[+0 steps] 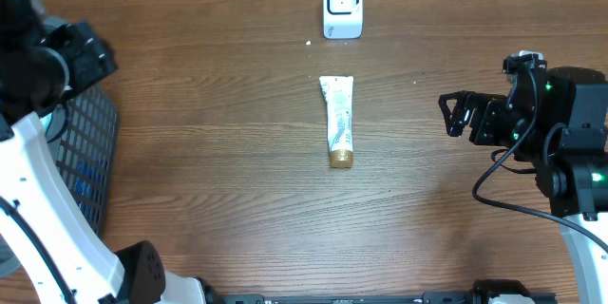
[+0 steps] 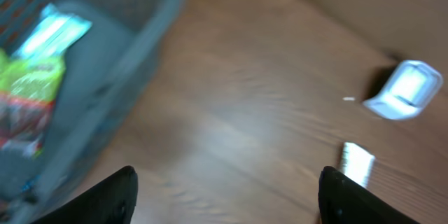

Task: Scan the item barcode
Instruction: 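Return the left gripper into the basket toward the blue snack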

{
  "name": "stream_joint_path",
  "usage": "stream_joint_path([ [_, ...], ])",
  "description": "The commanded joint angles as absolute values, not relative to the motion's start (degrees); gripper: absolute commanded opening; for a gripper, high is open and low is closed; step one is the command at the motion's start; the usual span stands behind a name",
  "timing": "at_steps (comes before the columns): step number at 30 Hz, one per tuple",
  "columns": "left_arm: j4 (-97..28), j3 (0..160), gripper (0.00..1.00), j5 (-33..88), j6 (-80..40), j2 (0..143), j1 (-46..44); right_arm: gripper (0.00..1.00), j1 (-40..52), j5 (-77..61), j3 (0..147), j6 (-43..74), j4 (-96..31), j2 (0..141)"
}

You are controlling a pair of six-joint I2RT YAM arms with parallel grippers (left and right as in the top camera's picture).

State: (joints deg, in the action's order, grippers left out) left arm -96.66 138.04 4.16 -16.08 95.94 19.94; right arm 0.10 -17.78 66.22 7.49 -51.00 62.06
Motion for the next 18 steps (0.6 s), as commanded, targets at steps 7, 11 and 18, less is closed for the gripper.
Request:
stream_joint_path([
  [7, -93.6, 120.0, 0.72, 0.9, -13.7, 96.1, 33.6, 1.00, 0.3, -18.1, 67.9, 7.2, -50.9, 62.0],
  [11, -91.3, 117.3, 0.72, 1.2, -13.7, 96.1, 37.6, 1.00, 0.3, -18.1, 67.9, 7.2, -50.9, 62.0],
  [18, -89.0, 117.4, 0.75, 5.2, -13.7, 95.9, 39.8, 1.00, 0.3, -18.1, 67.9, 7.2, -50.7, 62.0],
])
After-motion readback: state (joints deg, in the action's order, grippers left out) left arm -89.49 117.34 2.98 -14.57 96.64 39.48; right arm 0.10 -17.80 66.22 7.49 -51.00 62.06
